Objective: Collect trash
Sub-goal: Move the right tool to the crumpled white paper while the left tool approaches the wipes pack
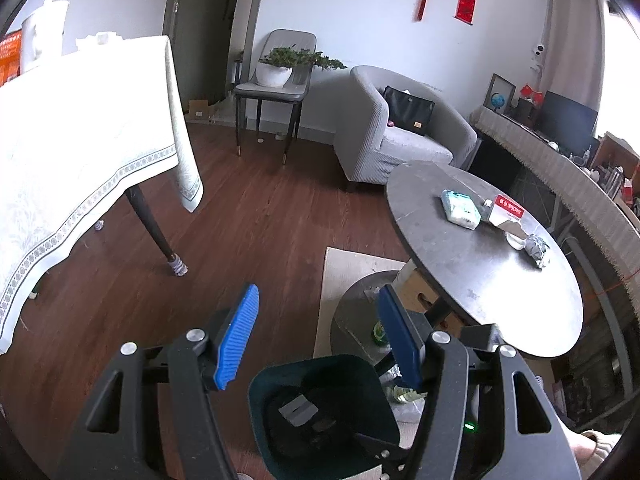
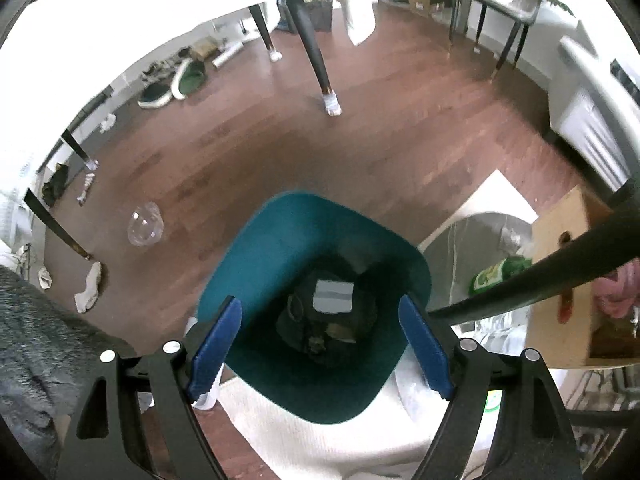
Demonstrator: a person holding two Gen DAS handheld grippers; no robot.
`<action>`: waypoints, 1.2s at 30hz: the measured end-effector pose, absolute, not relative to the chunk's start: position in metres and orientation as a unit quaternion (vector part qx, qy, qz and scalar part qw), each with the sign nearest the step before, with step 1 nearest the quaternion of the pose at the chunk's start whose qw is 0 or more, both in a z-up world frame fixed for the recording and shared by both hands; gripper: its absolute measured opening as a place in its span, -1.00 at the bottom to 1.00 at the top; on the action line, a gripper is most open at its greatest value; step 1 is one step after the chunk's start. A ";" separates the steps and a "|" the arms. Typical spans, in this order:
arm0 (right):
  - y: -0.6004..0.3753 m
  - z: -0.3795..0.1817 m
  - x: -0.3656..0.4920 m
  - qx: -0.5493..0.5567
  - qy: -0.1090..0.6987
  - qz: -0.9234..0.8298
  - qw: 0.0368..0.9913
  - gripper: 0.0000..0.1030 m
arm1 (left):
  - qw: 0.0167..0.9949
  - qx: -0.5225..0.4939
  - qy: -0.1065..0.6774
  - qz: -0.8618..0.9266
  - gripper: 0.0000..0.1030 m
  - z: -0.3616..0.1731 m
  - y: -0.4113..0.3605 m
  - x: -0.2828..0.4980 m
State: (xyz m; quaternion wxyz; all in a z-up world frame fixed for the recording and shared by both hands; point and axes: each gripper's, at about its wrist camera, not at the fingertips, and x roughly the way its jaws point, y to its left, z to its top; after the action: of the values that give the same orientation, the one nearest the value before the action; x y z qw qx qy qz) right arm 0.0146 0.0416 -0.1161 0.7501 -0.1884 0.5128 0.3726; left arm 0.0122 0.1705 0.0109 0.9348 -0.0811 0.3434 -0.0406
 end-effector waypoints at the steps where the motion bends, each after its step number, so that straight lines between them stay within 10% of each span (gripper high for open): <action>1: 0.039 -0.109 0.013 -0.184 0.505 0.379 0.754 0.59 | 0.936 -0.080 0.342 -0.041 0.27 0.012 0.167 0.013; 36: -0.107 0.017 0.053 -0.046 0.324 0.314 0.891 0.61 | 0.949 -0.021 0.307 -0.067 0.65 0.028 0.072 0.052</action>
State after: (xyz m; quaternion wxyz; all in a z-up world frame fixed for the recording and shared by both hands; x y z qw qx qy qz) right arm 0.0534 -0.1069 0.0168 0.8913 -0.0458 0.3237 0.3141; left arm 0.0521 0.0721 0.0277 0.9493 -0.0211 0.3065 -0.0666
